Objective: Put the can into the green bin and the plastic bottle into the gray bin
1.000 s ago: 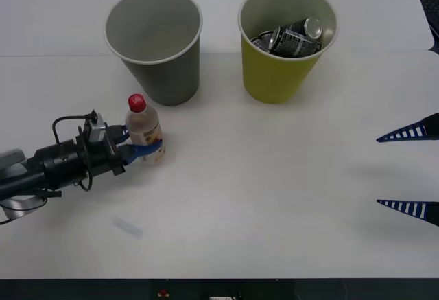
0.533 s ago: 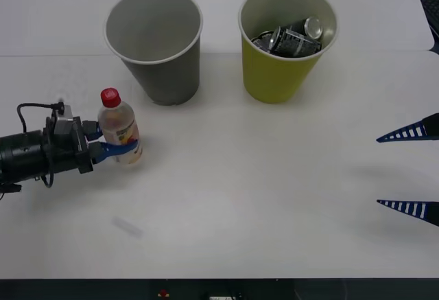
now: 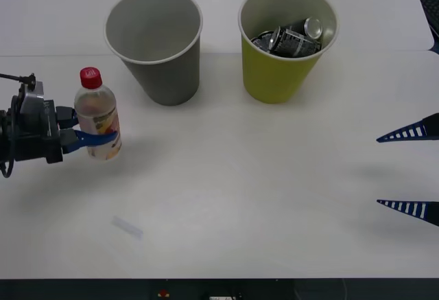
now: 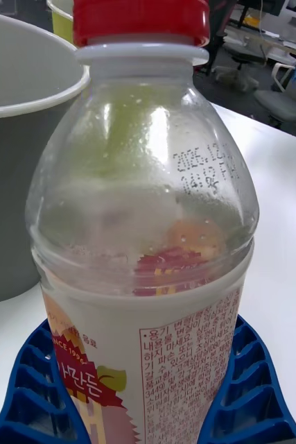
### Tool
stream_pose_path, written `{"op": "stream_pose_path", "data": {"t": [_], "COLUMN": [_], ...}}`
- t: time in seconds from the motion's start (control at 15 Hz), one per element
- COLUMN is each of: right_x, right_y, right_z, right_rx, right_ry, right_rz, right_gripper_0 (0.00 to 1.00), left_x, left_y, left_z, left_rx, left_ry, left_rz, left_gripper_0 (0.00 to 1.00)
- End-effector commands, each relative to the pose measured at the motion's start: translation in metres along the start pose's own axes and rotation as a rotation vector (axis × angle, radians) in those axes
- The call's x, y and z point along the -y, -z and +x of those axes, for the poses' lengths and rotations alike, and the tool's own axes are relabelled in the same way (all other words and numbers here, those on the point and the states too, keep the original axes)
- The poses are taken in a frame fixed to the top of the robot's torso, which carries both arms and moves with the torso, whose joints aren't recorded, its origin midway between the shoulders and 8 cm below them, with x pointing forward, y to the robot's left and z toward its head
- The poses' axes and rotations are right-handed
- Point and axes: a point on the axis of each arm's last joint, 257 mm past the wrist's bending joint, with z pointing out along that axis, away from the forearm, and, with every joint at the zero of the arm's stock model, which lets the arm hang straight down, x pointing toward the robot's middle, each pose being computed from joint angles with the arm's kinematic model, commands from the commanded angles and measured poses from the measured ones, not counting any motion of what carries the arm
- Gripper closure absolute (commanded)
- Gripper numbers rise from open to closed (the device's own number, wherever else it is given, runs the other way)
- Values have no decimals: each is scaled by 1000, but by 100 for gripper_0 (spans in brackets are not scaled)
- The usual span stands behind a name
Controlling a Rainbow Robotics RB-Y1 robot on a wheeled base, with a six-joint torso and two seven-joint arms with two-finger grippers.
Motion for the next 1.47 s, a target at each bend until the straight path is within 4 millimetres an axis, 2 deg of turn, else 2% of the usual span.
{"op": "stream_pose_path", "data": {"t": [0.07, 0.47, 0.6, 0.93, 1.13, 1.33, 1.47], "right_x": [0, 0, 0, 0, 0, 0, 0], "right_y": [0, 0, 0, 0, 0, 0, 0], "right_z": [0, 0, 0, 0, 0, 0, 0], "right_rx": [0, 0, 0, 0, 0, 0, 0], "right_ry": [0, 0, 0, 0, 0, 0, 0], "right_rz": [0, 0, 0, 0, 0, 0, 0], "right_gripper_0": [0, 0, 0, 0, 0, 0, 0], "left_x": [-1, -4, -7, -24, -31, -35, -45], "left_y": [9, 22, 25, 26, 11, -13, -34], "left_z": [-23, -68, -89, -134, -160, -181, -192], "left_rx": [-60, -184, -236, -330, -343, -354, -357], "left_ry": [38, 103, 92, 106, 145, 157, 123], "left_rz": [-10, -49, -62, -110, -146, -172, -214], "left_gripper_0": [100, 100, 100, 100, 100, 100, 100]}}
